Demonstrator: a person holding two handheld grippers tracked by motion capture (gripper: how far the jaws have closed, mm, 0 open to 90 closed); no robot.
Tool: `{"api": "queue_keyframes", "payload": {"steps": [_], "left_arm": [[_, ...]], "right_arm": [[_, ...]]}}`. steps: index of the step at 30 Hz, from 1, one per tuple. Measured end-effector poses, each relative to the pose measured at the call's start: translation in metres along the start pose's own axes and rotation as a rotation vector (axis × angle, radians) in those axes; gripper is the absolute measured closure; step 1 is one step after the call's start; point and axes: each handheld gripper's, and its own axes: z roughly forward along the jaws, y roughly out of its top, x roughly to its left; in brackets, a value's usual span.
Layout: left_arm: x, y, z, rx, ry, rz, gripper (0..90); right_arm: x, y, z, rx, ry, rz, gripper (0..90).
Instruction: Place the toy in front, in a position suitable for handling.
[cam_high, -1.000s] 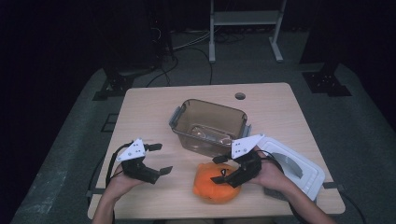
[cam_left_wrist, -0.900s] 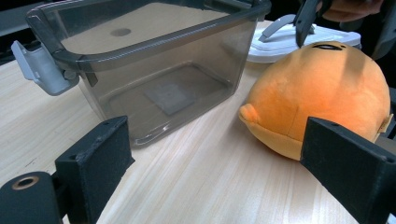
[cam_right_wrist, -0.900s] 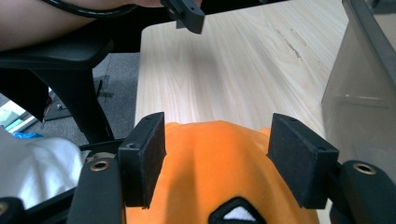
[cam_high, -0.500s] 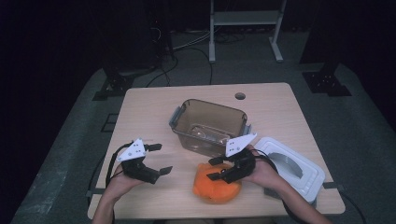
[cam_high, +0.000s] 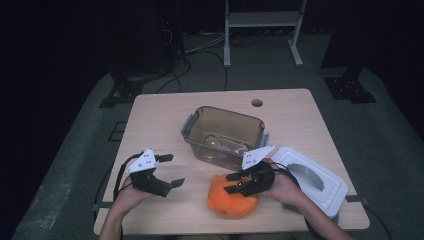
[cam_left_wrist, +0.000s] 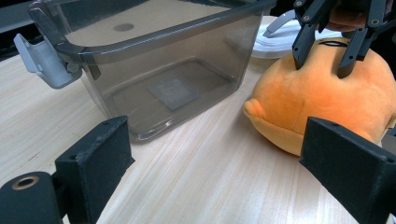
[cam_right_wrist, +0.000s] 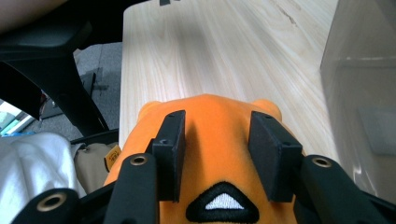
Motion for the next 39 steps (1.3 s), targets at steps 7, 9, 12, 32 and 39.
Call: {"api": "queue_keyframes", "payload": {"steps": [7,9,12,32,39], "left_arm": [[0.000,0.000,0.000,0.004,-0.003,-0.004,8.3],[0.000,0.000,0.000,0.003,-0.004,-0.004,8.3],[0.000,0.000,0.001,0.004,-0.003,-0.003,8.3],[0.002,-0.001,-0.003,-0.005,0.005,-0.005,8.3],[0.004,-0.003,-0.006,-0.007,0.014,-0.015,8.3]], "right_arm": [[0.004,-0.004,0.002,0.010,-0.002,0.018,61.7],[0.004,-0.005,0.002,0.012,-0.003,0.016,63.3],[0.006,-0.004,0.003,0.013,-0.010,0.013,65.7],[0.013,0.008,0.002,0.041,-0.017,0.014,76.9],[0.015,0.014,0.003,0.064,-0.009,-0.007,78.8]]}}
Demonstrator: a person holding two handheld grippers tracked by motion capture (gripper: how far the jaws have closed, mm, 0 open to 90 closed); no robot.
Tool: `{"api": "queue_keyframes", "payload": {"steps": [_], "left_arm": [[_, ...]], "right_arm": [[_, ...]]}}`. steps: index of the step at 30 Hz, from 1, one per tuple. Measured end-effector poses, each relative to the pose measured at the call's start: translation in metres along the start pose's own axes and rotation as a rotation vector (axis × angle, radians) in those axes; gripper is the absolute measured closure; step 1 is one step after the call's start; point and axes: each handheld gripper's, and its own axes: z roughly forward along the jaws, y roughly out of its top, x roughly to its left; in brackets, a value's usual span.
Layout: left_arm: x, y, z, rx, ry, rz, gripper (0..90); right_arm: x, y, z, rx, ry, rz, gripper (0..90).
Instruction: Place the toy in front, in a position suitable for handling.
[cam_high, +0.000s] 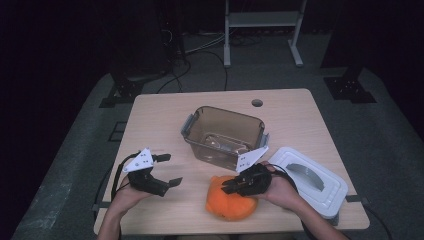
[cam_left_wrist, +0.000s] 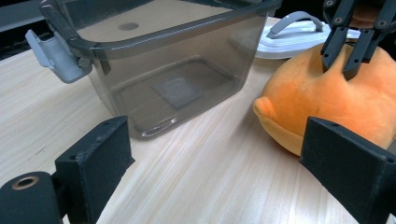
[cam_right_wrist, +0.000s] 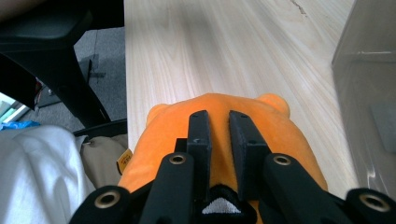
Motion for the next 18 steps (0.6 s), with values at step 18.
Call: {"api": "queue_keyframes", "payload": {"steps": [18], "left_arm": [[0.0039,-0.0015,-0.0059,-0.009,0.019,-0.006,8.3]], "right_arm": [[-0.0020,0.0021,-0.0034,-0.043,0.031,0.027,79.7]]}}
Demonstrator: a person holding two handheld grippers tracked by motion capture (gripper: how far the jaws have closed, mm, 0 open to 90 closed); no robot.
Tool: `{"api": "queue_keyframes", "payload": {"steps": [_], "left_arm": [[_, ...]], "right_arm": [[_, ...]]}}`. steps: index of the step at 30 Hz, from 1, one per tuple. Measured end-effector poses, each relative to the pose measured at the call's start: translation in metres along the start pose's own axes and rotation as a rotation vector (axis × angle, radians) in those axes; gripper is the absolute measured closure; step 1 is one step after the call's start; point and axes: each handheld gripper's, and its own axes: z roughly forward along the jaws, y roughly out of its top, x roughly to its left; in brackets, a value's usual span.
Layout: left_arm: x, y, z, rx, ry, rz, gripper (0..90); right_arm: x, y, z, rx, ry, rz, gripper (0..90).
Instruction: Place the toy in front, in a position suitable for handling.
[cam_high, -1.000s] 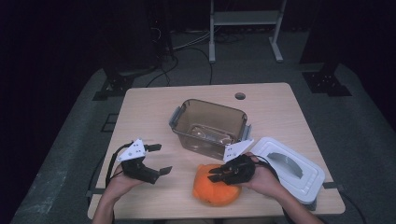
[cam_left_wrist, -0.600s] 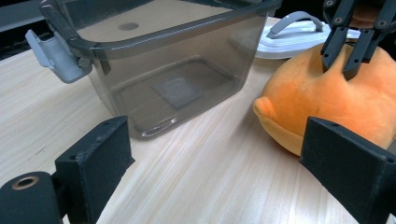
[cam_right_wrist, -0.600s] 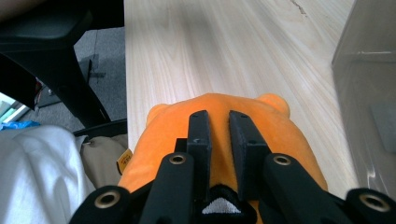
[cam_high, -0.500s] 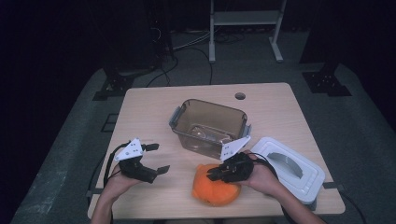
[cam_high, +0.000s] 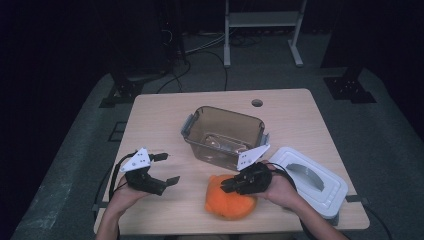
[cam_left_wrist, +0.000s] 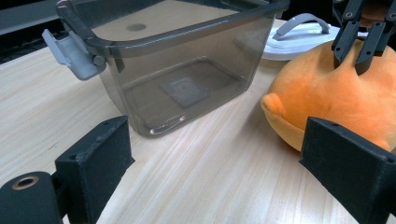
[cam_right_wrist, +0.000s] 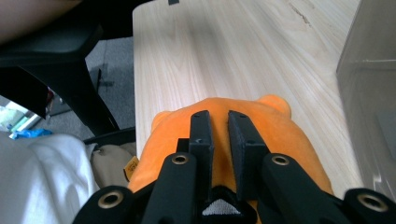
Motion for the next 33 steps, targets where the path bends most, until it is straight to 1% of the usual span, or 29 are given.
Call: {"api": "queue_keyframes", "payload": {"steps": [3,12,19,22,28,33], "left_arm": [[0.001,-0.001,-0.001,-0.002,0.002,-0.005,8.3],[0.001,-0.001,-0.001,0.001,0.005,-0.002,8.3],[0.001,-0.002,0.001,0.006,0.002,-0.001,8.3],[0.001,-0.002,0.001,0.012,0.005,-0.001,8.3],[0.002,-0.003,0.000,0.007,0.009,-0.003,8.3],[0.002,-0.003,-0.001,0.004,0.013,-0.007,8.3]], "right_arm": [[-0.001,0.001,-0.001,-0.014,0.005,0.005,80.0],[-0.001,0.002,-0.001,-0.033,0.018,0.014,80.7],[0.001,0.006,-0.005,-0.057,0.024,0.009,81.3],[0.002,0.009,-0.007,-0.064,0.022,0.007,81.5],[0.004,0.017,-0.014,-0.091,0.027,0.006,81.8],[0.009,0.031,-0.024,-0.121,0.031,-0.008,81.8]]}}
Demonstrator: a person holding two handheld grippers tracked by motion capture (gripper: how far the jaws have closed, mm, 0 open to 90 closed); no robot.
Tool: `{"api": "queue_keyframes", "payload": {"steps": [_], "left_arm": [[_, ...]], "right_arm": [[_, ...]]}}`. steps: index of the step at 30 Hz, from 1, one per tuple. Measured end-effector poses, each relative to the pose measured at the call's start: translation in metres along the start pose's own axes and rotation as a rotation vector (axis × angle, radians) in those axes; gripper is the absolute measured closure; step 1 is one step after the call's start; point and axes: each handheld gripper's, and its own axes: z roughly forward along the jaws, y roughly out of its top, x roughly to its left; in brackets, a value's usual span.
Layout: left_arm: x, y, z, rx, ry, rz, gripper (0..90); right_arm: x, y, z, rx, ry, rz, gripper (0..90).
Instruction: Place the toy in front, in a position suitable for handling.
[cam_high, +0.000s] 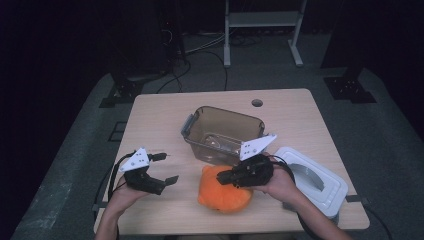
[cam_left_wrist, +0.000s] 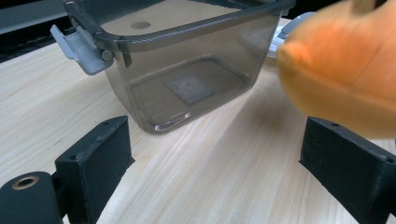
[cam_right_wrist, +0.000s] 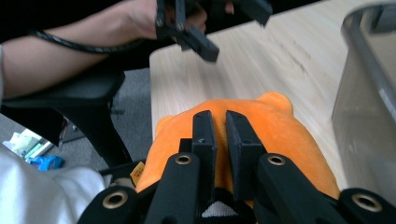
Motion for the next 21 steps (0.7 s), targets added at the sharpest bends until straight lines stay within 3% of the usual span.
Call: {"api": "queue_keyframes", "payload": {"steps": [11,21], "left_arm": [[0.003,-0.002,-0.003,-0.007,0.007,-0.013,8.3],[0.004,-0.003,-0.004,-0.014,0.012,-0.020,8.3]], "right_arm": [[0.005,0.045,-0.022,-0.040,-0.020,-0.040,82.1],[-0.002,0.082,-0.033,-0.053,-0.055,-0.061,82.4]]}}
